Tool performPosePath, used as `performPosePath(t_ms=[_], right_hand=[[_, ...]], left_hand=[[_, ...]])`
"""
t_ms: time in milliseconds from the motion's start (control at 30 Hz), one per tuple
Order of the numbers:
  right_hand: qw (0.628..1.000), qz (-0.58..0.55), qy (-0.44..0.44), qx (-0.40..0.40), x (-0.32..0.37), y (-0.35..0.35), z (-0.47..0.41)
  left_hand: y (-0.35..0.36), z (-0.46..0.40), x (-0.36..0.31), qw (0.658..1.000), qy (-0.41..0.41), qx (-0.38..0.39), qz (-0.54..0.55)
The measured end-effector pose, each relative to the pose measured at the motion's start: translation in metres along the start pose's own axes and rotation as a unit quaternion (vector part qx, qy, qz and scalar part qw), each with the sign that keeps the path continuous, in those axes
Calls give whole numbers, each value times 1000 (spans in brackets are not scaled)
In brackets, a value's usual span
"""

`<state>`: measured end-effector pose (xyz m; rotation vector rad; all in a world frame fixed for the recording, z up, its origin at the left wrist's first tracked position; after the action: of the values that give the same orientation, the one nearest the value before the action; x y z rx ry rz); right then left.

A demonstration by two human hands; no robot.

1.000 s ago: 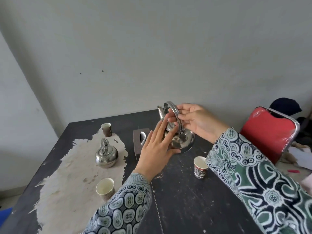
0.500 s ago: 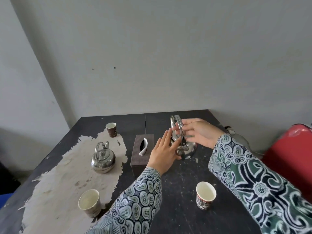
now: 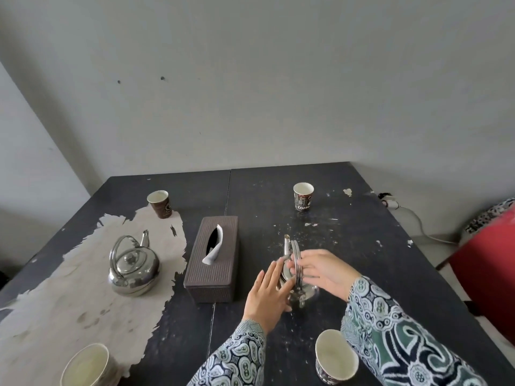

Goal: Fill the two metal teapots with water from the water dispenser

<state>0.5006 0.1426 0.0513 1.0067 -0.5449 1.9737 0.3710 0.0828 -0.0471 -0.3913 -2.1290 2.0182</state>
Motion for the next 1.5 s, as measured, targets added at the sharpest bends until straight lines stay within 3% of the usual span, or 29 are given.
performPosePath(t_ms=[267,367,500,633,733,1333,1500], right_hand=[[990,129,-32,-36,-23,-4,-15],[947,300,-64,-101,-29,-6,-17],[914,397,-19,-80,-42,-10,-25],[903,418,-12,-95,-38,-19,-31],[906,410,-2,-102,-34,-25,-40],[926,351,29,-140,-36,-57,-59],[928,354,31,-113,-36,-66,-61]], left_hand=[[36,-8,1,1000,13,9,-15],[40,-17,1,1000,7,2,-7],[41,-38,5,1000,-7,-5,2],[39,-54,9,999,-32,-9,41],[37,-63,11,999,6,24,26],[34,-108,8,995,-9,97,-6],[30,-110,9,996,-7,84,4]])
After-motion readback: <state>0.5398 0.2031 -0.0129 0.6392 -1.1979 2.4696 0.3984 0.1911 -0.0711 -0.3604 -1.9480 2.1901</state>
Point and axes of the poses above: each hand's wrist, its own z-axis away from the middle knuckle, its own y-axis out of the palm, x = y × z, the point moved 1 cm from there along -z, towards the middle knuckle, and after that the axes turned 9 degrees about y, right-handed, at the moved point
